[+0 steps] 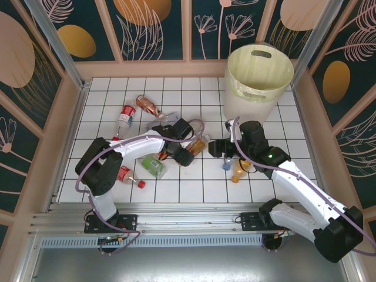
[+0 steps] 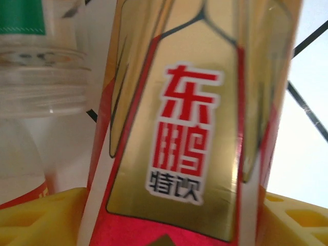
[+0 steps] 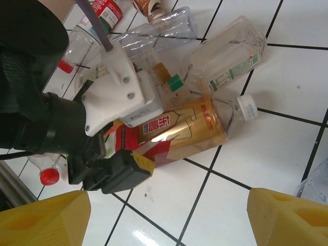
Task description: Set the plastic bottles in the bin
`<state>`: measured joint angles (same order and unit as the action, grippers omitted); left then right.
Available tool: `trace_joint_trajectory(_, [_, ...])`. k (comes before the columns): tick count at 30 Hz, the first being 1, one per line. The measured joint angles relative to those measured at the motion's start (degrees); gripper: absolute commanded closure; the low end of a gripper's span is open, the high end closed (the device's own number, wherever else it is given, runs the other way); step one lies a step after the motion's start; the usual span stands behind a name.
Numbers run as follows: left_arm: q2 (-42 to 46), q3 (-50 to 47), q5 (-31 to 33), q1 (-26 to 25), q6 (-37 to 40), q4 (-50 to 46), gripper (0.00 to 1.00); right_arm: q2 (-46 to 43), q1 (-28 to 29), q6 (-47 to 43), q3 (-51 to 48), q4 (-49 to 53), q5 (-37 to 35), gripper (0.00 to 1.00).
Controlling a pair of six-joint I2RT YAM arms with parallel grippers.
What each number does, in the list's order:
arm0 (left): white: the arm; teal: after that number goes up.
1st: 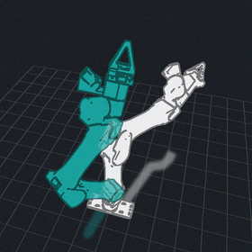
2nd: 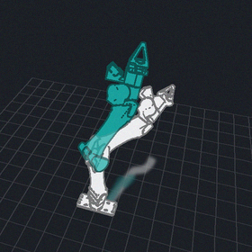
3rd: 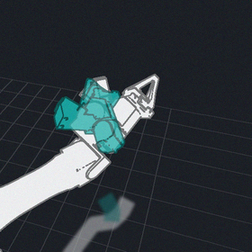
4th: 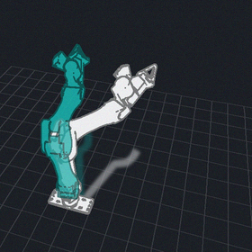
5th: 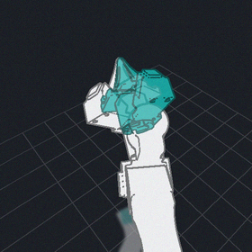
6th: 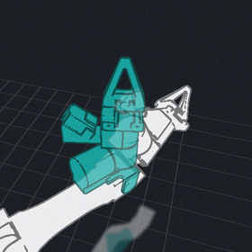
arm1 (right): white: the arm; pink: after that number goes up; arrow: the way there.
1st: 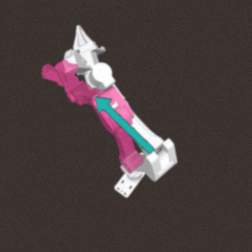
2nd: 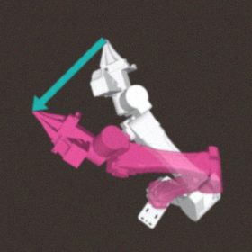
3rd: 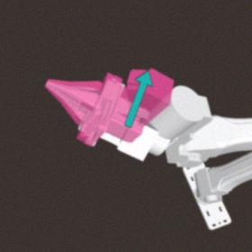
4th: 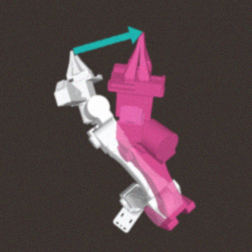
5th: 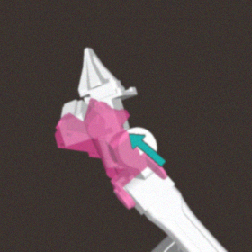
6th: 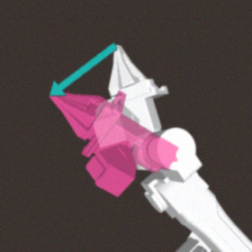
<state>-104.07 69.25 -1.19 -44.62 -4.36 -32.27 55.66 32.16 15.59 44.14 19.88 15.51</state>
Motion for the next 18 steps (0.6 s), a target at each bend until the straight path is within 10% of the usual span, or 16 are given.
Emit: trace_joint_trajectory(18, [2.0, -1.7, -5.7, -0.2, -4.2, 4.9, 0.40, -4.2, -4.2, 11.6, -3.7, -2.0, -2.7, 0.20])
